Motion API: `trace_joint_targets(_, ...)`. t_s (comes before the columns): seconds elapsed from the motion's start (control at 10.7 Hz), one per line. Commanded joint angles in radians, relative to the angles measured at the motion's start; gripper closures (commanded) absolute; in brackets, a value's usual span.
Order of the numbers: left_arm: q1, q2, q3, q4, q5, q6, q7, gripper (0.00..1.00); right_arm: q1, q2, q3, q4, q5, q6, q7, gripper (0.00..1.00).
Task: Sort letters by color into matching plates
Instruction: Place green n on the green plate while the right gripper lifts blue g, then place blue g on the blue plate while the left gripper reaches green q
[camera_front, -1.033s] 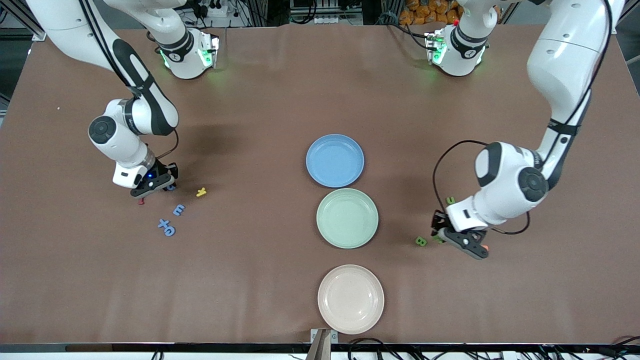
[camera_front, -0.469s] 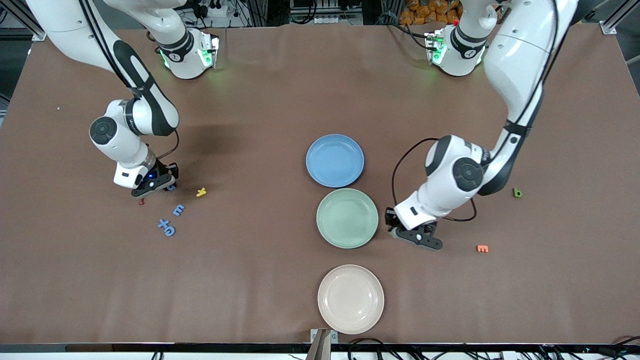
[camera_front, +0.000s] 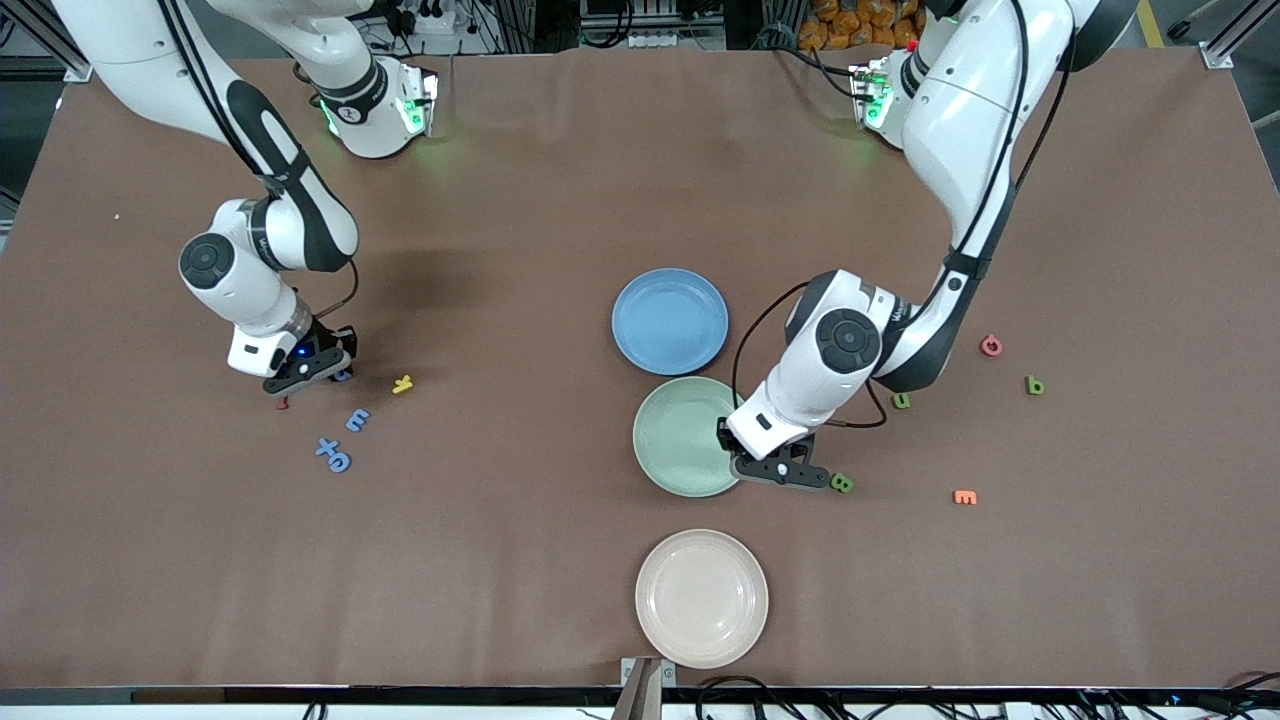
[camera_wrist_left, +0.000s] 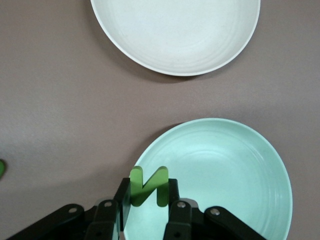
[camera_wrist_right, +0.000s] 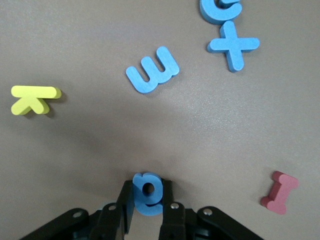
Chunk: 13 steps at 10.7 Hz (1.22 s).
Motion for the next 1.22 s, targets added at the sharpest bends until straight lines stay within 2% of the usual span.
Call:
trace_joint_targets(0.0, -0.062, 0.06, 0.051, 0.097, -0.018, -0.011, -0.092, 0.92, -0.009, 0.017, 0.013, 0.018, -0.003, 0.007, 0.013, 0.91)
trace_joint_targets(0.09, -0.091, 0.078, 0.055, 0.124, -0.017, -0.011, -0.141, 0.83, -0.009, 0.01, 0.019, 0.024, -0.003, 0.001, 0.027, 0.91)
trace_joint_targets(0.19, -0.112, 0.078, 0.067, 0.123, -0.015, -0.012, -0.172, 0.64, -0.009, -0.004, 0.027, 0.037, -0.003, -0.041, 0.032, 0.91)
trace_joint_targets(0.28, -0.132, 0.062, 0.068, 0.12, -0.015, -0.029, -0.181, 0.28, -0.006, -0.032, 0.028, 0.059, -0.003, -0.112, 0.062, 0.91)
trace_joint_targets(0.38, -0.134, 0.046, 0.076, 0.12, -0.012, -0.085, -0.181, 0.0, 0.007, -0.053, 0.033, 0.082, -0.003, -0.176, 0.12, 0.91)
trace_joint_targets(0.66, -0.135, -0.022, 0.078, 0.119, -0.012, -0.222, -0.181, 0.0, 0.075, -0.075, 0.076, 0.145, -0.003, -0.261, 0.414, 0.91)
trace_joint_targets(0.84, -0.131, -0.123, 0.122, 0.099, 0.047, -0.401, -0.183, 0.0, 0.151, -0.069, 0.088, 0.18, -0.003, -0.301, 0.583, 0.91)
trace_joint_targets(1.03, -0.068, -0.214, 0.124, 0.061, 0.112, -0.57, -0.132, 0.0, 0.248, -0.063, 0.097, 0.229, -0.003, -0.367, 0.73, 0.91)
trace_joint_targets(1.13, -0.031, -0.269, 0.124, 0.003, 0.132, -0.581, -0.036, 0.0, 0.297, -0.057, 0.097, 0.255, -0.003, -0.399, 0.796, 0.91)
